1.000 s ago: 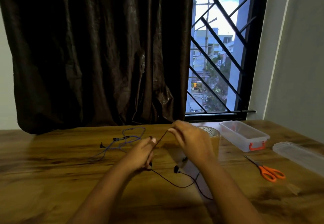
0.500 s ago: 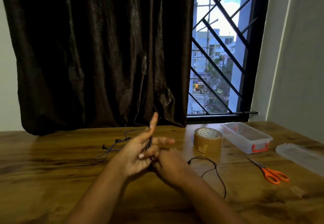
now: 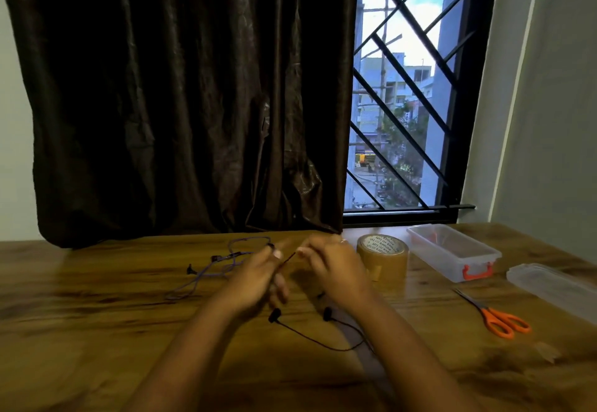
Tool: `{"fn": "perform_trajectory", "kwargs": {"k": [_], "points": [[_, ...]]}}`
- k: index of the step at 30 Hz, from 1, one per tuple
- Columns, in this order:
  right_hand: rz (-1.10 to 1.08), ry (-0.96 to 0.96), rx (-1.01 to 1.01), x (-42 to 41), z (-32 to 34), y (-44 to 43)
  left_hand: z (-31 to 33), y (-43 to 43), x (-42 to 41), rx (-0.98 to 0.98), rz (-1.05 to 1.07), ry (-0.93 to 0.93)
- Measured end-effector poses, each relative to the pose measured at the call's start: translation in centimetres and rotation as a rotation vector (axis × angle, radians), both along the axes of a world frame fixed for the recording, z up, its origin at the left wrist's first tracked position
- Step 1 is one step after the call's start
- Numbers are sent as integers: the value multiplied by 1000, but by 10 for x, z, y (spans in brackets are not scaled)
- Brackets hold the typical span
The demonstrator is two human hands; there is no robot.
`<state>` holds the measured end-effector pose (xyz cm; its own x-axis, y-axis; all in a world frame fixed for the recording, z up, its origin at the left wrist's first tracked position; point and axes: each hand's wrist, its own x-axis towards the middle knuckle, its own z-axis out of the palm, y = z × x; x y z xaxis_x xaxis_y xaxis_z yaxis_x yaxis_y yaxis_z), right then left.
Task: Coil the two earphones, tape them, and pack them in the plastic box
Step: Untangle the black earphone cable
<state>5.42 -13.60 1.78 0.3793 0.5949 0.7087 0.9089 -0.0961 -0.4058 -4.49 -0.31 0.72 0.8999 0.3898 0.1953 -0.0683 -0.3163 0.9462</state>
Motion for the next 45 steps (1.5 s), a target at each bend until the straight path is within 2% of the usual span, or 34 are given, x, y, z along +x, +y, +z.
{"fn": "perform_trajectory", "kwargs": {"k": [2,4,6,9,11,15,18,20,24,26,28,31,34,37,39,43,45], "points": [[27,271,246,2,5,-3,4,-21,-1,-160,-152,64],[108,534,436,6,9,-6,15,-38,-4,-336,-296,48],[186,615,476,7,8,-6,29,-49,-9,-462,-471,44],[351,692,364,2,2,1,37,-59,-15,-658,-648,-19],[366,755,195,-4,-2,4,35,-59,-14,-710,-576,-150],[379,765,-122,-16,-15,9,35,-48,-8,-720,-306,-394],[391,774,-239,-22,-20,11,34,-34,-7,-605,-66,-515],[398,713,-297,-25,-18,11,29,-21,-7,-415,83,-539],[321,498,-312,-27,-4,4,14,2,0,183,267,-378],[323,494,-229,-23,2,0,4,3,2,298,224,-226],[320,503,-104,-14,5,-1,0,-6,1,166,57,-68],[329,576,79,0,6,-3,0,-23,-1,-173,-210,75],[314,583,229,4,8,-6,13,-36,-6,-389,-413,64],[423,613,325,2,6,-5,24,-42,-10,-523,-570,35],[471,651,328,1,3,0,24,-42,-12,-571,-597,43],[488,734,211,-3,-8,7,27,-42,-15,-701,-557,-8],[482,871,149,-11,-9,6,29,-42,-15,-743,-536,-93]]}}
